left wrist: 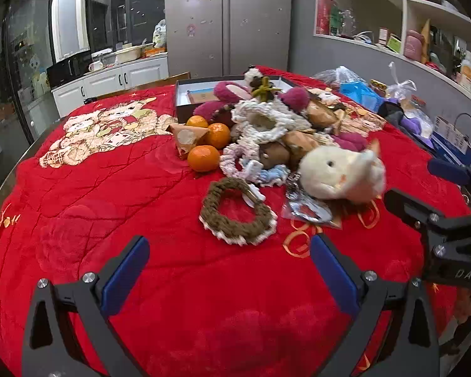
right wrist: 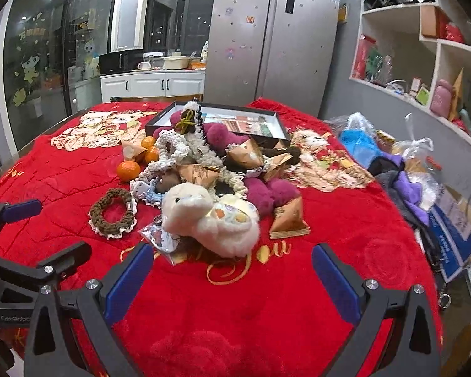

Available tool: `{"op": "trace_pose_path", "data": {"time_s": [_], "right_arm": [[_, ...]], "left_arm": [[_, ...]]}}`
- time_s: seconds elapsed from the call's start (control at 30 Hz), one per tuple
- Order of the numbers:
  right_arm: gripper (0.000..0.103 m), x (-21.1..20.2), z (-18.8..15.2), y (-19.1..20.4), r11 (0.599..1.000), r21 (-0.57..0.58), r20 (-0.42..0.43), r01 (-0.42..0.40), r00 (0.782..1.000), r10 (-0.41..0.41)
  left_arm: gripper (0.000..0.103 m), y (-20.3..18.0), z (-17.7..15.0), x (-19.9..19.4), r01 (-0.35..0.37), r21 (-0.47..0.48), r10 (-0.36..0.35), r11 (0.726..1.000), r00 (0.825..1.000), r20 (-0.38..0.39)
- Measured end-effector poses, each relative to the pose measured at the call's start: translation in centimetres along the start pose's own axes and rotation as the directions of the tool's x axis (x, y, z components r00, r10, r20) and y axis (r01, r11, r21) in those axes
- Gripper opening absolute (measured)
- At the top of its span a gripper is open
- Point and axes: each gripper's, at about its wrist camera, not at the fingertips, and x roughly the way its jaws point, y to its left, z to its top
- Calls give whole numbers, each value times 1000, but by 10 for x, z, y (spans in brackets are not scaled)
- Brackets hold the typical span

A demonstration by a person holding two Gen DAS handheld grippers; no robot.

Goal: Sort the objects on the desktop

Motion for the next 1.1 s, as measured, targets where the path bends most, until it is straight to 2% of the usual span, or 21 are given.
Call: {"op": "trace_pose_path", "data": {"time_s": [0.43, 0.57, 0.67, 0.87, 0.9, 0.97, 1.0, 1.03, 1.07, 1.1], "right_arm": [[103, 66, 12, 1, 999, 3, -95, -41, 995, 41], [103, 83, 17, 1, 996, 18, -114, -84, 990, 86], [103, 97, 17, 4, 992, 18, -134, -122, 983, 123], [103, 116, 13, 0, 973, 93, -185, -210, 957, 224], [102, 117, 12, 0, 972, 94, -185, -213, 956, 228], [91, 116, 12, 2, 968, 89, -182, -233, 952, 246], [82, 115, 12, 4, 965, 81, -178, -251, 949, 261], [77, 114, 13, 6, 963, 78, -176, -258, 947, 268], [75, 114, 13, 8, 963, 75, -176, -258, 947, 268], [71, 112, 13, 10, 963, 70, -176, -259, 947, 267]], "left_arm": [[103, 10, 22, 70, 29, 9, -28, 1000, 992, -123], [102, 17, 25, 91, 49, -21, -52, 999, 981, -185], [102, 20, 28, 98, 35, -15, -37, 999, 982, -187], [102, 18, 28, 102, 30, 2, -29, 1000, 981, -194], [102, 19, 28, 102, 33, -2, -33, 999, 981, -193], [101, 19, 27, 100, 36, -6, -37, 999, 981, -190], [100, 20, 27, 99, 39, -8, -40, 999, 982, -184], [92, 19, 27, 97, 40, -9, -41, 999, 983, -178], [74, 19, 27, 95, 44, -11, -45, 999, 985, -165], [63, 21, 28, 91, 50, -15, -51, 999, 988, -146]]}}
